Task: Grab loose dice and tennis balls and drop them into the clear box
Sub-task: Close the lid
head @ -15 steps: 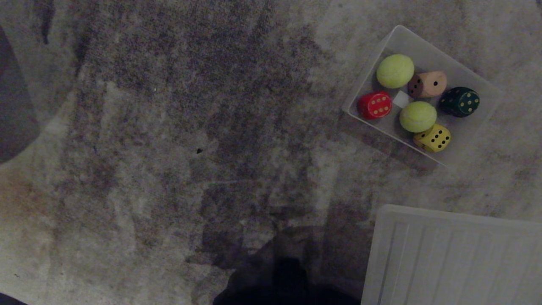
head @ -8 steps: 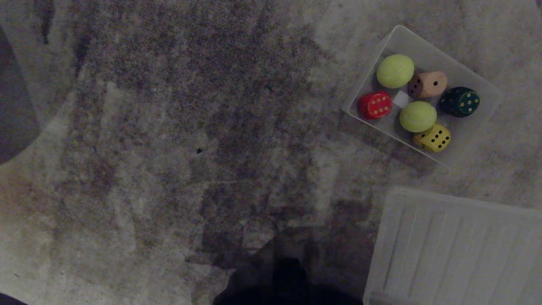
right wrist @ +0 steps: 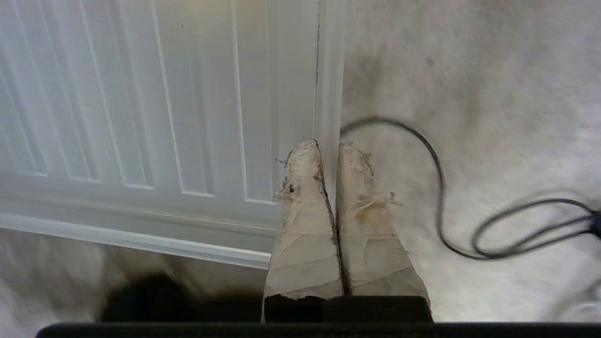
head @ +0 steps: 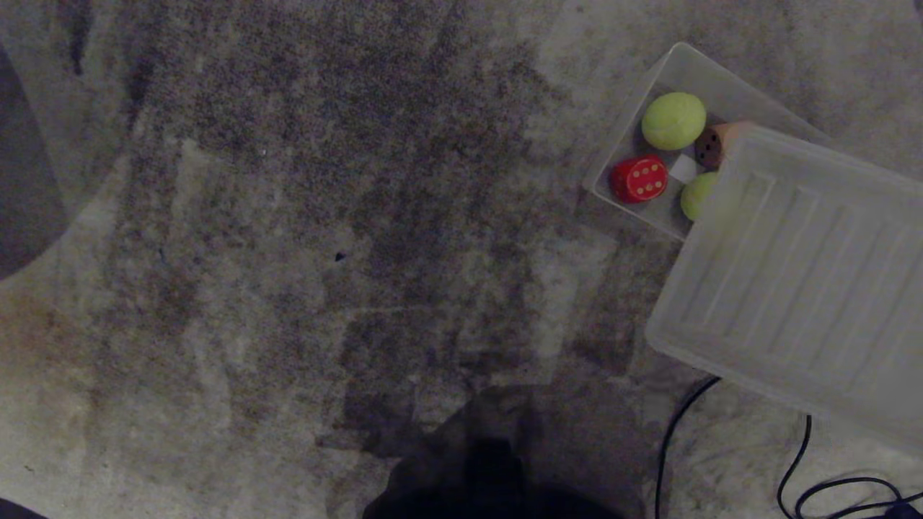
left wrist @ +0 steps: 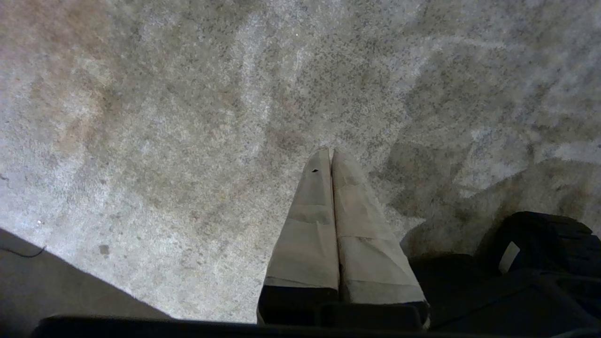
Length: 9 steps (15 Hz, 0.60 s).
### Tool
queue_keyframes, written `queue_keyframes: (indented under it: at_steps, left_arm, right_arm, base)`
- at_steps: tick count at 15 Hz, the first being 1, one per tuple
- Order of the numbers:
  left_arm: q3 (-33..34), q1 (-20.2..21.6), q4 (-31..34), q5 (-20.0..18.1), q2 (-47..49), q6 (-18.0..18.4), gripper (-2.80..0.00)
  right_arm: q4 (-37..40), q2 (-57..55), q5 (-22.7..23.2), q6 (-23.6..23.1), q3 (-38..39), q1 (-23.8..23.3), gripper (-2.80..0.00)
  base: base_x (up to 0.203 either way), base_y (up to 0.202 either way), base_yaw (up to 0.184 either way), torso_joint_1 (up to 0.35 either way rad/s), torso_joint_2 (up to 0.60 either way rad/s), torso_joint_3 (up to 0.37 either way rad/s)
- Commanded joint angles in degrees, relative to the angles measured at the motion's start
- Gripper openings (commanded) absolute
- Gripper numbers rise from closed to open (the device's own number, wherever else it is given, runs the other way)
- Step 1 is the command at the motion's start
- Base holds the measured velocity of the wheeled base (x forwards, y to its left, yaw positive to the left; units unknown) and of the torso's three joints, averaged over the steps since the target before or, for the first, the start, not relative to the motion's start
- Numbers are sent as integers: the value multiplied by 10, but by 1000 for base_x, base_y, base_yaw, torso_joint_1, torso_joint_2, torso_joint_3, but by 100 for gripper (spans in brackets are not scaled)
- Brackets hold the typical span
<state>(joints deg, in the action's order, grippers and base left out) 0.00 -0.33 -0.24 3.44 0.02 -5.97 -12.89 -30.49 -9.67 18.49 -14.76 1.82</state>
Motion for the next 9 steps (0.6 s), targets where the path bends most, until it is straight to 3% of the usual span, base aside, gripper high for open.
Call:
queue_keyframes:
  at_steps: [1, 4, 9]
  left_arm:
    - [1, 0, 0, 0, 1, 0, -280]
    - [1, 0, 0, 1, 1, 0, -280]
    - [1, 0, 0, 0, 1, 0, -280]
  right_arm:
    - [-117, -168, -9, 25, -7, 13, -280]
    - [-244, -298, -16, 55, -36, 25, -280]
    - [-365, -439, 11, 99, -94, 37, -280]
  base:
    - [0, 0, 0, 0, 0, 0]
    - [0, 0, 0, 0, 0, 0]
    - [0, 0, 0, 0, 0, 0]
